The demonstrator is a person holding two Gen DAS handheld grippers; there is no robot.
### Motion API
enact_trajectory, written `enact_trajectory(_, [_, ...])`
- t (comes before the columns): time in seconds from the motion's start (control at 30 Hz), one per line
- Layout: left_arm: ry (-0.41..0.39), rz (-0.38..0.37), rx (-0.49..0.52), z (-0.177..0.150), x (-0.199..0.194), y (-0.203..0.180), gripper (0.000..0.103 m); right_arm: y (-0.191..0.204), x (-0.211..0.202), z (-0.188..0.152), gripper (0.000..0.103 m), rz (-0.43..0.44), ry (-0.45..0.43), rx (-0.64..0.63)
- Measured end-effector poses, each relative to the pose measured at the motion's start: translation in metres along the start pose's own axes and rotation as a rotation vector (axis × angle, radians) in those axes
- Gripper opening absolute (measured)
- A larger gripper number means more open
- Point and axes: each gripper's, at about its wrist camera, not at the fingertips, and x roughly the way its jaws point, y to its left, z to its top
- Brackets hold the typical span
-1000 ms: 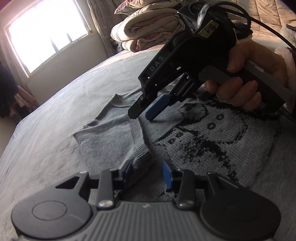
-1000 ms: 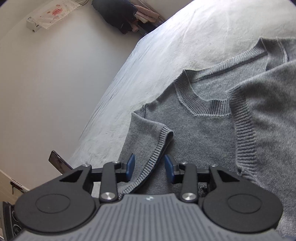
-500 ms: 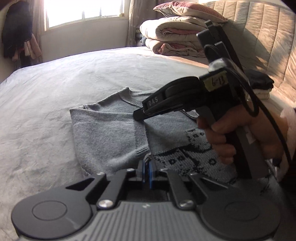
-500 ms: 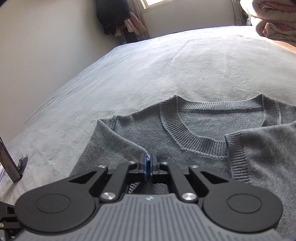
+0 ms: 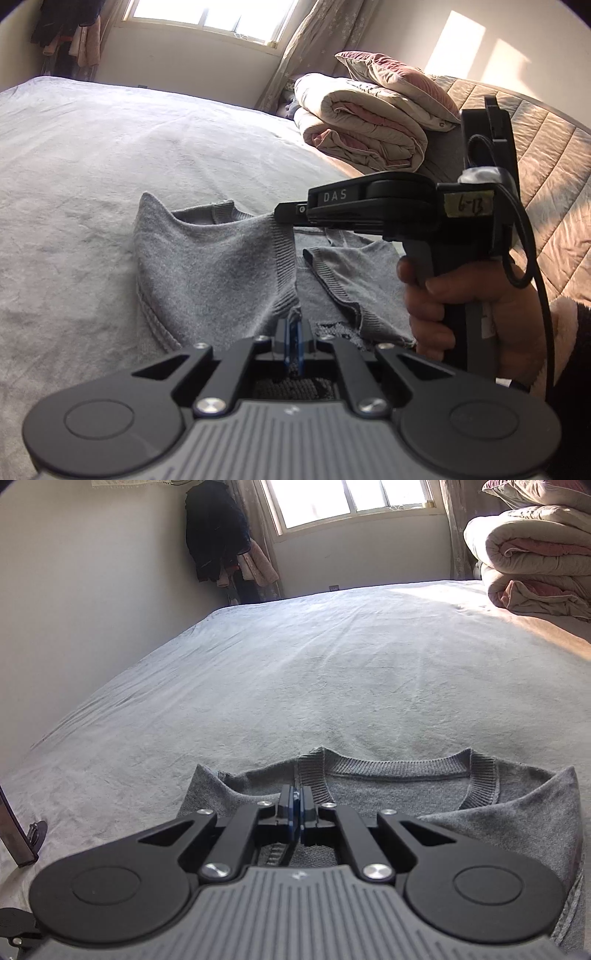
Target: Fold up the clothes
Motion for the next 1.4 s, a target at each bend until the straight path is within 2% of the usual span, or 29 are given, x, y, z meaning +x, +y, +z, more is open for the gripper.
enact_trajectory(0.13, [0.001, -0.025, -0.045, -0.001, 0.011, -0.001, 0.004, -0.011, -0.001, -0.001, 0.003, -0.029, -0.001, 0.008])
enact_trajectory(0.27, [0.043, -0.054, -0.073, -0.006, 0.022, 0.0, 0.005, -0.022, -0.003, -0.005, 0.003, -0.05, -0.001, 0.031])
enact_trajectory(0.37, [0.049, -0.063, -0.054, -0.006, 0.019, -0.001, 0.006, -0.027, -0.002, -0.008, 0.003, -0.066, 0.009, 0.024])
enact_trajectory(0.43, [0.044, -0.078, -0.037, -0.003, 0.015, -0.002, 0.013, -0.03, 0.002, -0.01, 0.003, -0.078, 0.023, 0.023])
enact_trajectory(0.5, [0.041, -0.098, -0.026, -0.003, 0.007, 0.001, 0.015, -0.033, 0.007, -0.012, 0.003, -0.086, 0.041, 0.022])
enact_trajectory(0.6, [0.05, -0.133, -0.01, 0.003, 0.003, 0.004, 0.024, -0.039, 0.012, -0.015, 0.007, -0.088, 0.053, 0.037])
enact_trajectory(0.67, [0.033, -0.106, -0.001, 0.006, -0.001, 0.006, 0.028, -0.044, 0.013, -0.016, 0.013, -0.078, 0.073, 0.058])
enact_trajectory(0.8, [0.015, -0.029, -0.023, 0.011, -0.004, 0.023, 0.028, -0.047, 0.008, -0.014, 0.018, -0.049, 0.092, 0.075])
enact_trajectory(0.9, [0.007, 0.037, -0.046, 0.016, -0.005, 0.04, 0.026, -0.043, 0.008, -0.011, 0.033, -0.031, 0.111, 0.056])
enact_trajectory(1.13, [0.022, 0.126, -0.054, 0.043, 0.001, 0.075, 0.028, -0.04, 0.006, -0.021, 0.033, -0.012, 0.108, 0.052])
enact_trajectory(1.3, [0.076, 0.155, -0.204, 0.064, 0.046, 0.118, 0.028, -0.039, 0.005, -0.03, 0.034, 0.003, 0.095, 0.054])
enact_trajectory(1.4, [0.063, 0.126, -0.258, 0.07, 0.065, 0.129, 0.028, -0.038, 0.005, -0.036, 0.032, 0.012, 0.087, 0.055])
